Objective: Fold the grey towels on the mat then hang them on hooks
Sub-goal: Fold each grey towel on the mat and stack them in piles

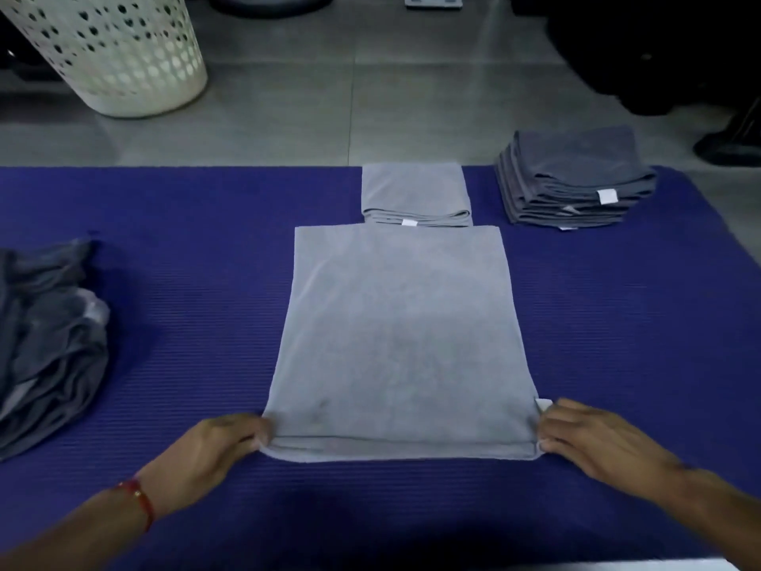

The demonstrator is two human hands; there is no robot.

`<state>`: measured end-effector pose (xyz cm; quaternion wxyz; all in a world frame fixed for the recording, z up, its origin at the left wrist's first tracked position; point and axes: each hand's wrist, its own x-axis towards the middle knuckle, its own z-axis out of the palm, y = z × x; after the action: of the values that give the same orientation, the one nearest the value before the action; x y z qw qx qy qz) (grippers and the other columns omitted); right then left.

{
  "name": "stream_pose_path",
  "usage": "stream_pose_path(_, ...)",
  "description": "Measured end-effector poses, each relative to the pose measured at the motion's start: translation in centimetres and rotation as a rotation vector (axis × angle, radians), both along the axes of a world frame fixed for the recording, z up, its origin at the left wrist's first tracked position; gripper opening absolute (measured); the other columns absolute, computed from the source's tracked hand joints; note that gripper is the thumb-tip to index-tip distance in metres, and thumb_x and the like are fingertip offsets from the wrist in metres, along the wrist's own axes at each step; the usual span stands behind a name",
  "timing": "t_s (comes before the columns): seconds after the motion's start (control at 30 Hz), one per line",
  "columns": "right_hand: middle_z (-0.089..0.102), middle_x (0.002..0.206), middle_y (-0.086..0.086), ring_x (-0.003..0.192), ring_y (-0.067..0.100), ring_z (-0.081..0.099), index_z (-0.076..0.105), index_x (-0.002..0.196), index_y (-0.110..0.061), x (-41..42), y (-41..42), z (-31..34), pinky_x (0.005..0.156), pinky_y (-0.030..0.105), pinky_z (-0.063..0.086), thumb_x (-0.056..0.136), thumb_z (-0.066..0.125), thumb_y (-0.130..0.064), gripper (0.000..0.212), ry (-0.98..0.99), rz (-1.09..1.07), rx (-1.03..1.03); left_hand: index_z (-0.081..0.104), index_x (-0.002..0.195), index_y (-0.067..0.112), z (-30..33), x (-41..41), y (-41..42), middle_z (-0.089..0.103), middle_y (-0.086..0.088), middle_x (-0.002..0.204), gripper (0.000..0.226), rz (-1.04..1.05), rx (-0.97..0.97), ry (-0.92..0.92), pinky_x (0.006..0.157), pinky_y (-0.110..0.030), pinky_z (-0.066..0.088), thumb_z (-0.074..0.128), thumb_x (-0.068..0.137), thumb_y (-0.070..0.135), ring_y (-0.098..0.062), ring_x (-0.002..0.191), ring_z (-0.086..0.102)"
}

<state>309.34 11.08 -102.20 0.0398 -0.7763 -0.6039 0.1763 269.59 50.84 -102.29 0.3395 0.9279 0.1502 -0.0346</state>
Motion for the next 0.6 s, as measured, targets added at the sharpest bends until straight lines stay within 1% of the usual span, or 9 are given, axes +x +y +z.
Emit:
stream_pose_path(0.1,0.048,0.092,-0.024,0.085,-0.010,0.036,0.056,0.086,-0.039,-1.5,-1.6,-0.6,0.073,0.006,0.037,0.105,0.036,-0.049,0.030,-0.062,0.178,0.053,0.061,0.110,0.029,-1.5,-3.4,-1.2,0.063,0.012,0.123,0.027,-0.142,0.164,-0.058,0.100,-0.018,0.046,0.036,0.108,0.039,-0.003,0.115,0.060)
stream_pose_path(0.2,0.053,0.095,-0.022,0.086,-0.001,0.049,0.062,0.083,-0.039,-2.7,-2.3,-0.4,0.075,0.012,0.045,0.097,0.047,-0.036,0.020,-0.101,0.321,0.006,0.054,0.128,0.031,-3.0,-6.0,-2.0,0.050,0.014,0.141,0.033,-0.241,0.286,-0.118,0.111,-0.012,0.030,0.026,0.111,0.035,0.003,0.133,0.043)
stream_pose_path(0.23,0.054,0.097,-0.023,0.086,0.000,0.053,0.061,0.084,-0.040,-2.8,-2.2,0.0,0.074,0.011,0.046,0.096,0.049,-0.036,0.017,-0.090,0.327,-0.044,0.049,0.131,0.035,-3.4,-6.5,-2.3,0.042,0.020,0.143,0.034,-0.261,0.327,-0.114,0.109,-0.009,0.030,0.021,0.112,0.032,0.006,0.130,0.044)
stream_pose_path(0.27,0.054,0.098,-0.023,0.085,-0.002,0.054,0.060,0.085,-0.040,-3.0,-2.0,0.6,0.072,0.008,0.043,0.096,0.050,-0.041,0.014,-0.064,0.309,-0.116,0.047,0.126,0.040,-3.6,-6.6,-2.5,0.040,0.026,0.138,0.032,-0.289,0.370,-0.082,0.104,-0.009,0.034,0.020,0.111,0.029,0.006,0.119,0.052)
stream_pose_path(0.33,0.053,0.100,-0.023,0.088,-0.004,0.054,0.057,0.089,-0.038,-2.6,-1.1,1.7,0.073,0.006,0.036,0.096,0.049,-0.062,0.027,0.003,0.255,-0.234,0.051,0.100,0.040,-2.7,-6.1,-2.1,0.047,0.025,0.112,0.013,-0.309,0.406,-0.007,0.089,-0.009,0.039,0.043,0.102,0.029,0.002,0.093,0.059)
stream_pose_path(0.37,0.054,0.101,-0.021,0.090,-0.002,0.055,0.058,0.092,-0.036,-2.1,-0.2,2.2,0.074,0.007,0.036,0.094,0.044,-0.070,0.037,0.023,0.233,-0.264,0.054,0.093,0.038,-2.0,-5.1,-1.5,0.050,0.023,0.103,0.006,-0.271,0.374,-0.009,0.086,-0.011,0.040,0.055,0.094,0.032,0.002,0.090,0.057)
stream_pose_path(0.43,0.058,0.093,-0.018,0.086,0.001,0.057,0.061,0.092,-0.033,-0.2,2.8,2.9,0.074,0.015,0.045,0.095,0.040,-0.068,0.040,0.095,0.086,-0.251,0.061,0.090,0.033,-0.7,-2.1,0.5,0.053,0.023,0.096,0.004,-0.113,0.301,-0.024,0.083,-0.020,0.045,0.058,0.091,0.036,0.002,0.089,0.054)
stream_pose_path(0.53,0.064,0.092,-0.013,0.080,0.006,0.060,0.066,0.096,-0.028,4.6,9.0,2.5,0.078,0.034,0.053,0.099,0.049,-0.044,0.024,0.080,-0.196,-0.104,0.065,0.094,0.022,0.3,6.5,3.9,0.060,0.011,0.095,0.014,0.257,0.176,-0.069,0.087,-0.027,0.046,0.056,0.093,0.033,-0.004,0.088,0.055)
stream_pose_path(0.6,0.068,0.104,-0.003,0.088,0.015,0.063,0.067,0.111,-0.020,8.0,13.4,1.5,0.084,0.039,0.054,0.100,0.056,-0.032,0.020,0.056,-0.356,-0.034,0.059,0.097,0.022,0.0,12.8,7.2,0.058,0.002,0.096,0.006,0.515,0.015,0.047,0.086,-0.036,0.045,0.062,0.094,0.026,-0.016,0.089,0.054)
